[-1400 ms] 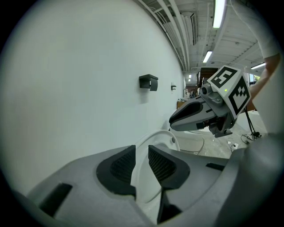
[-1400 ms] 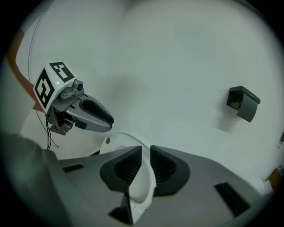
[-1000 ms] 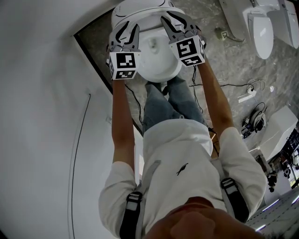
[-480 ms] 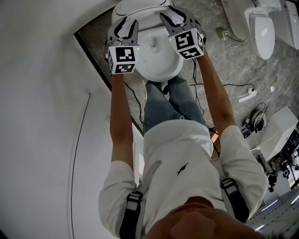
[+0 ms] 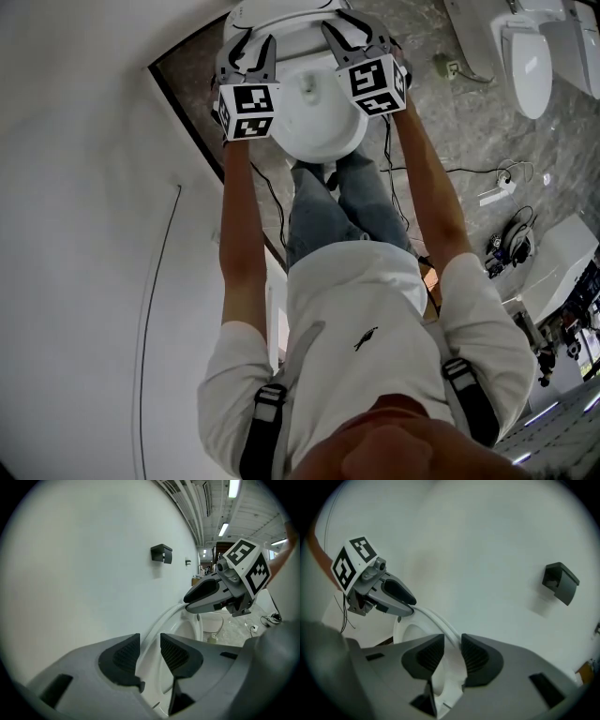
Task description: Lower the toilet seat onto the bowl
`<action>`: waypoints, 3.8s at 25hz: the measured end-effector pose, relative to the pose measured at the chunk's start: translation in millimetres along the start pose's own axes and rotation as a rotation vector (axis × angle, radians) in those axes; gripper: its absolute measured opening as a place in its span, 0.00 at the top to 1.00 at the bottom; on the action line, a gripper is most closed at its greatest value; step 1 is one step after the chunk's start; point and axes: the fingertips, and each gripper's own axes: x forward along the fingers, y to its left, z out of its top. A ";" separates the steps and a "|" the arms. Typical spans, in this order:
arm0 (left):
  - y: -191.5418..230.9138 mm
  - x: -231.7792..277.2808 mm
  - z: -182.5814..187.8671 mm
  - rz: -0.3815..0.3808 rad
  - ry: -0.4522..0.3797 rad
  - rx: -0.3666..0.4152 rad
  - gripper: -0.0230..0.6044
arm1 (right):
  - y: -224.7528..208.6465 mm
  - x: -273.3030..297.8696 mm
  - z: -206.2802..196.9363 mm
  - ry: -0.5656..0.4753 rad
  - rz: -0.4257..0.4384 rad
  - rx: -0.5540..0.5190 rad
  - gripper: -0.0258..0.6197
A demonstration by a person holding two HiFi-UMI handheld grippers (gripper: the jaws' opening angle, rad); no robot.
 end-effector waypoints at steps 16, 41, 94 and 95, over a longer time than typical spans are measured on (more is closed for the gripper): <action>-16.1 -14.0 -1.9 -0.025 -0.002 -0.009 0.77 | 7.0 -25.9 -7.4 -0.017 0.009 0.027 0.80; -62.3 -57.6 -22.6 -0.085 -0.015 -0.001 0.76 | 43.3 -76.1 -30.0 -0.010 -0.029 0.037 0.78; -140.2 -122.6 -83.4 -0.132 0.049 -0.047 0.74 | 119.0 -144.3 -85.8 -0.007 0.067 0.000 0.76; -141.9 -123.7 -85.5 -0.134 0.051 -0.047 0.74 | 121.1 -145.3 -87.4 -0.005 0.070 0.000 0.76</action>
